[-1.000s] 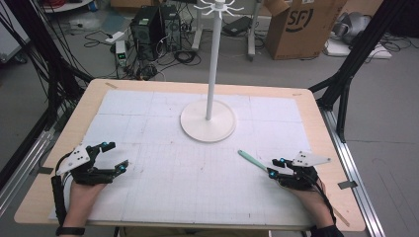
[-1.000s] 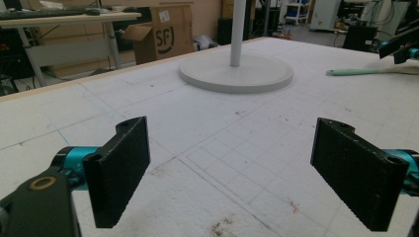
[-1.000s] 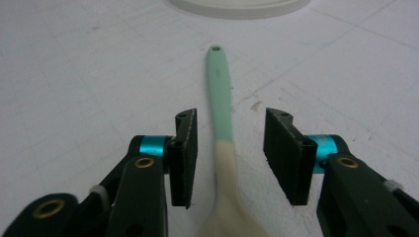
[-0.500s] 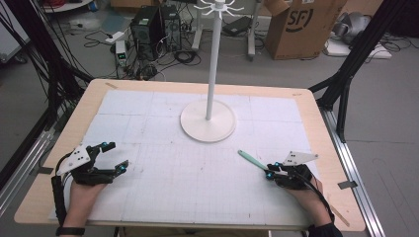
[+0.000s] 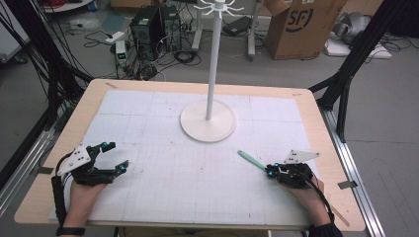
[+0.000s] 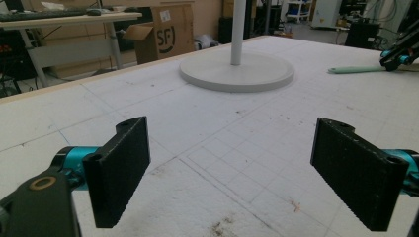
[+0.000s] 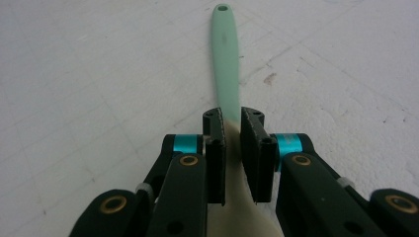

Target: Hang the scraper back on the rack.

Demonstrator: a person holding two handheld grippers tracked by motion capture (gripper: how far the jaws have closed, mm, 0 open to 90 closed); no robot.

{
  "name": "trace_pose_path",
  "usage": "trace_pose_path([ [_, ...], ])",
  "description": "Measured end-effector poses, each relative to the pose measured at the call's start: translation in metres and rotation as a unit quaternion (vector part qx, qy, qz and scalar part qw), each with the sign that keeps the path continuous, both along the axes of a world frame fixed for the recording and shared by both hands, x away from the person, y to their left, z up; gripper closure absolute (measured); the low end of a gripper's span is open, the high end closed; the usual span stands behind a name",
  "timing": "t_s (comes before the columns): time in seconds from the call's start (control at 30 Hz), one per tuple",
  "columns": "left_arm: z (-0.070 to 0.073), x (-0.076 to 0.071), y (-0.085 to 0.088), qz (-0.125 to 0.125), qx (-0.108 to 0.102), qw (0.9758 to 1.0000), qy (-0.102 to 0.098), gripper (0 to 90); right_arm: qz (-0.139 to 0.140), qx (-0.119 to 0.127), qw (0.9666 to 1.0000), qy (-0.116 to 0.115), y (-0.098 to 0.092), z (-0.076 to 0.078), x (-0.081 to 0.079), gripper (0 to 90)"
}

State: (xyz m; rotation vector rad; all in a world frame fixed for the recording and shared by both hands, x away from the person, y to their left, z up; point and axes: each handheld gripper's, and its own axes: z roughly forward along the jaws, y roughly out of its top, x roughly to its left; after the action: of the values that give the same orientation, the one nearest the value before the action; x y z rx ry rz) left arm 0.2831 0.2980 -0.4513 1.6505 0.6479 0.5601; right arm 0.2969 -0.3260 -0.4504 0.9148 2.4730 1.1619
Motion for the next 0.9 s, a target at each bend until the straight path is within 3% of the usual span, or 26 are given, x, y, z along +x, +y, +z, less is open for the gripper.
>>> trace_pose_path([
  [0.1, 0.0, 0.0, 0.001, 0.0, -0.002, 1.0, 0.001, 15.9, -0.002, 0.001, 1.0, -0.006, 0.0, 0.002, 0.0, 81.3],
  [0.27, 0.0, 0.0, 0.0, 0.001, -0.002, 1.0, 0.001, 15.9, -0.011, 0.043, 0.9988, -0.017, -0.007, 0.016, 0.0, 81.3],
  [0.4, 0.0, 0.0, 0.001, 0.001, -0.002, 1.0, 0.002, 15.9, -0.012, 0.064, 0.9977, -0.019, -0.007, 0.035, 0.005, 81.3],
  [0.73, 0.0, 0.0, 0.001, 0.0, -0.002, 1.0, 0.002, 15.9, -0.011, 0.102, 0.994, -0.037, -0.007, 0.114, 0.029, 81.3],
  [0.77, 0.0, 0.0, 0.001, 0.0, -0.002, 1.0, 0.002, 15.9, -0.011, 0.102, 0.994, -0.037, -0.007, 0.114, 0.029, 81.3],
  [0.8, 0.0, 0.0, 0.001, 0.0, -0.002, 1.0, 0.001, 15.9, -0.013, 0.104, 0.9935, -0.045, -0.007, 0.131, 0.035, 81.3],
  [0.9, 0.0, 0.0, 0.001, 0.0, -0.002, 1.0, 0.002, 15.9, -0.009, 0.112, 0.992, -0.058, -0.007, 0.154, 0.042, 81.3],
])
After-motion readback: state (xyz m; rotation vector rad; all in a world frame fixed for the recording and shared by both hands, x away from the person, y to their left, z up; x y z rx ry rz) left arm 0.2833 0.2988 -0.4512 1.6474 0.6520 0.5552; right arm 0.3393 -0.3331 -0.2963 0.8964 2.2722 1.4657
